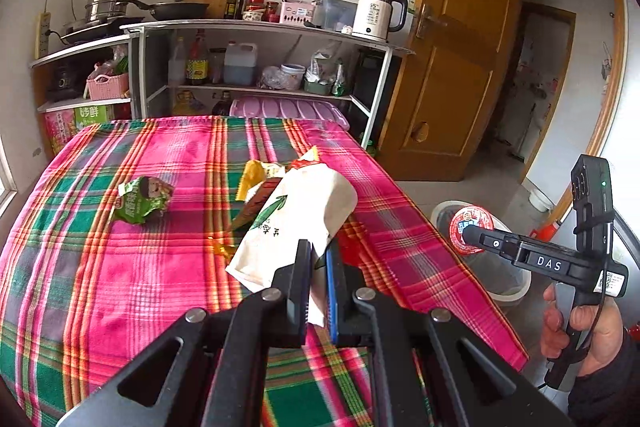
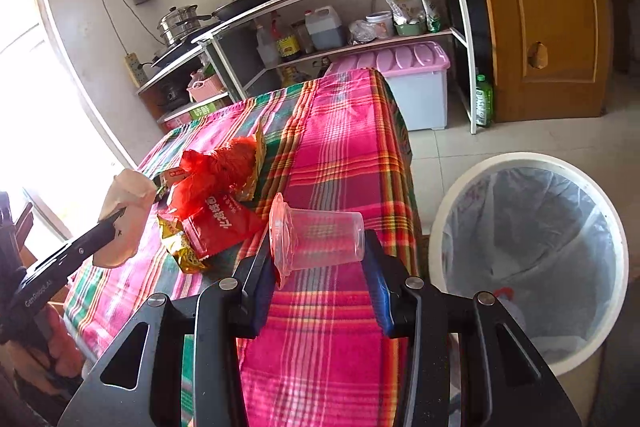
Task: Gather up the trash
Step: 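Carry both items to the bin and open the right tool to drop the cup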
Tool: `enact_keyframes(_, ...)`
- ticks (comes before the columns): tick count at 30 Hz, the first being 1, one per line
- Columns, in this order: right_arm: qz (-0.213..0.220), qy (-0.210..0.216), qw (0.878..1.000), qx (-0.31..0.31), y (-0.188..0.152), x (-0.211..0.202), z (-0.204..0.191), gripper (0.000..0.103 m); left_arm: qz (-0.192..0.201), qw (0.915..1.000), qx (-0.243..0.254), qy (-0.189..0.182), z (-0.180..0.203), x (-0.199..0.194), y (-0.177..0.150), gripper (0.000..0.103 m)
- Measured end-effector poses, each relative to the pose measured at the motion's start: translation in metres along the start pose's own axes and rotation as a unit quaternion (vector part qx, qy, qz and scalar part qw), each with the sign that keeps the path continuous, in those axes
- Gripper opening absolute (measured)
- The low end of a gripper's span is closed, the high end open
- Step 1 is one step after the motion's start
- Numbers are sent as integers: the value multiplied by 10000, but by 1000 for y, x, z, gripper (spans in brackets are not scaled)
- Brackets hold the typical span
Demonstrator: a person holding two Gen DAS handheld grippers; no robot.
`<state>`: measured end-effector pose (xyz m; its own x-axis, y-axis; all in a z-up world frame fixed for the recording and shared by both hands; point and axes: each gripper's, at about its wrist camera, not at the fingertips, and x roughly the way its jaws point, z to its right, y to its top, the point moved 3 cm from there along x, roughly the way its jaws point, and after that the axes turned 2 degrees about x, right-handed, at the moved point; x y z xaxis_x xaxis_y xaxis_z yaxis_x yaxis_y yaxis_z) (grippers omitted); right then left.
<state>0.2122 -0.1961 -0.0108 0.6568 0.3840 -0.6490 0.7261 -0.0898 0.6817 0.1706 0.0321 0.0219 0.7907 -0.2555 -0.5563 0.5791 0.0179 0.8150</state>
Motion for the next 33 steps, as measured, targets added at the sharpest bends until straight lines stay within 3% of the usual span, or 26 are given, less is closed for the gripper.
enact_keyframes(18, 417, -899, 9936, 544, -6, -55, 96, 42, -330, 9917, 570, -1107, 123, 69, 19, 7)
enact_keyframes(33, 119, -1413, 9850, 980, -13, -45, 168, 42, -918, 9767, 765, -1785, 200, 129, 16, 7)
